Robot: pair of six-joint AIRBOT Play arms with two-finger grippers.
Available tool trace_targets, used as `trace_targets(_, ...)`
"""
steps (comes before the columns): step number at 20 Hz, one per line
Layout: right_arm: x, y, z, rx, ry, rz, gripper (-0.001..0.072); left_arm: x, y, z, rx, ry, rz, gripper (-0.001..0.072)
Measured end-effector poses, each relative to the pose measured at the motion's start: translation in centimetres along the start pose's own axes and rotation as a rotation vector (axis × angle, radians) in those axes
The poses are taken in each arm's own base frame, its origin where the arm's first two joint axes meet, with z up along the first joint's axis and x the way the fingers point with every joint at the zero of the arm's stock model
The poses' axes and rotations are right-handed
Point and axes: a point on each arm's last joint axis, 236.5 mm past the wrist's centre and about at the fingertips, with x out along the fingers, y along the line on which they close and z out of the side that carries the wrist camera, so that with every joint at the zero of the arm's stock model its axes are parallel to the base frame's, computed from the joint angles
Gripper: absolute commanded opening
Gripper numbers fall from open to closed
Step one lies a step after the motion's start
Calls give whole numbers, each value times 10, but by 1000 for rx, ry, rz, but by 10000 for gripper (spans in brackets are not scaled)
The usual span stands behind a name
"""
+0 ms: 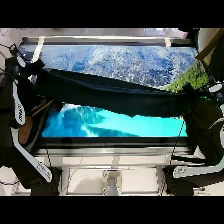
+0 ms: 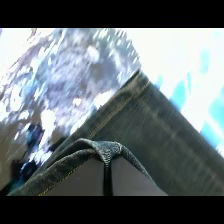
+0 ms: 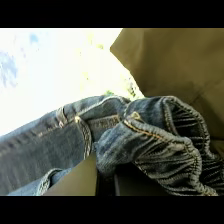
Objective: Fold the clothes and pants, and hang the long-sleeved shirts on hangers.
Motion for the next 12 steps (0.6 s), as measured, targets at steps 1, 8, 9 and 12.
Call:
trace_targets(1, 1, -1, 3, 25, -11, -4, 37, 2, -2, 5, -13, -23, -8, 8)
trace_targets(8, 1, 3, 15, 106, -62, 3, 437, 7, -21, 25, -32, -130, -62, 719)
trace_targets(9, -1, 6, 17, 96, -62, 9, 437, 5, -28, 25, -14, -132, -74, 716)
trace_targets(12, -21, 20, 28, 17, -60, 23, 436, -23, -43, 46, 28, -190, -105, 712)
